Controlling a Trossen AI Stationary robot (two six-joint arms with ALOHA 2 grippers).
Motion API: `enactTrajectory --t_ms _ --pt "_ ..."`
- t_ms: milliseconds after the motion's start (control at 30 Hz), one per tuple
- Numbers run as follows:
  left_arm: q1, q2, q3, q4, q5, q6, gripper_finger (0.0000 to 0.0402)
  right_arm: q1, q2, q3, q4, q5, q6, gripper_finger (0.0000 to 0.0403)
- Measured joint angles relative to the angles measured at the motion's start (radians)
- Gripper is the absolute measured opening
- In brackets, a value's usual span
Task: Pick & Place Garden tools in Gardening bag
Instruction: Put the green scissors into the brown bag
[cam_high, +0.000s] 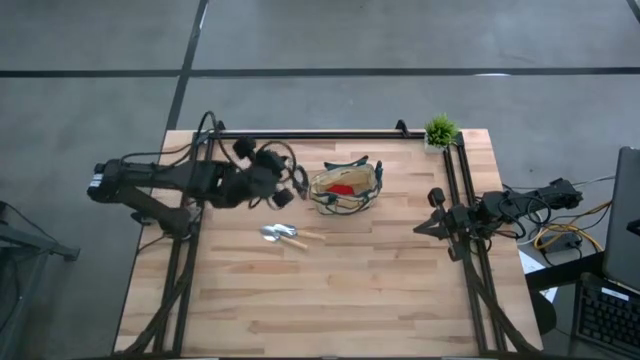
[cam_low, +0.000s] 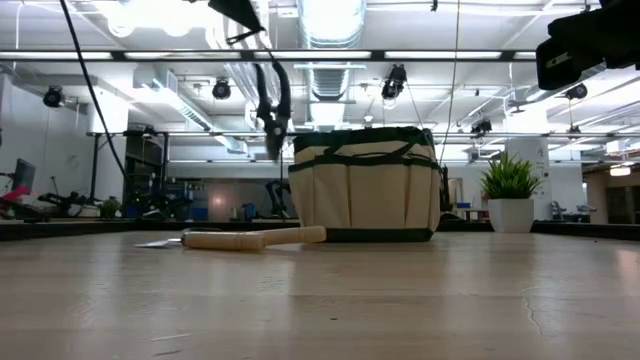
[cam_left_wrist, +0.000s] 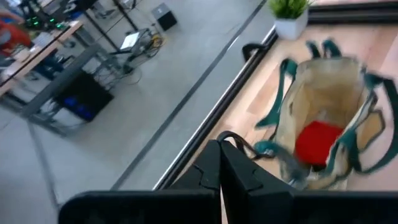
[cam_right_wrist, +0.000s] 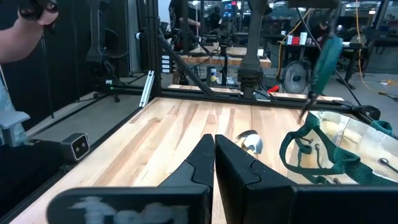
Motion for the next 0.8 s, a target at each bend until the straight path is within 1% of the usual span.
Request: enactTrajectory --t_ms 100,267,333,433,467,700,800 --pt "0.028 0.014 -0.004 0.058 0.027 0.065 0.0000 0.000 0.000 0.000 0.000 0.000 0.001 0.0008" --pt "0.062 0.033 -0.004 0.096 0.054 0.076 0.0000 0.000 0.000 0.000 0.000 0.000 0.001 0.0008" --pt "0.075 0.046 -0.004 0.113 0.101 0.065 0.0000 0.000 0.000 0.000 0.000 0.000 0.000 0.0008" --pt "0.081 0.070 -0.004 0.161 0.210 0.072 0.0000 0.000 0.000 0.000 0.000 0.000 0.001 0.0008" --pt "0.080 0.079 -0.004 0.175 0.224 0.081 0.0000 0.000 0.000 0.000 0.000 0.000 -0.001 0.0008" --pt "0.080 0.088 -0.004 0.236 0.215 0.125 0.0000 0.000 0.000 0.000 0.000 0.000 0.001 0.0008" --pt "0.080 0.076 0.005 0.254 0.239 0.126 0.0000 0.000 0.000 0.000 0.000 0.000 0.000 0.0008"
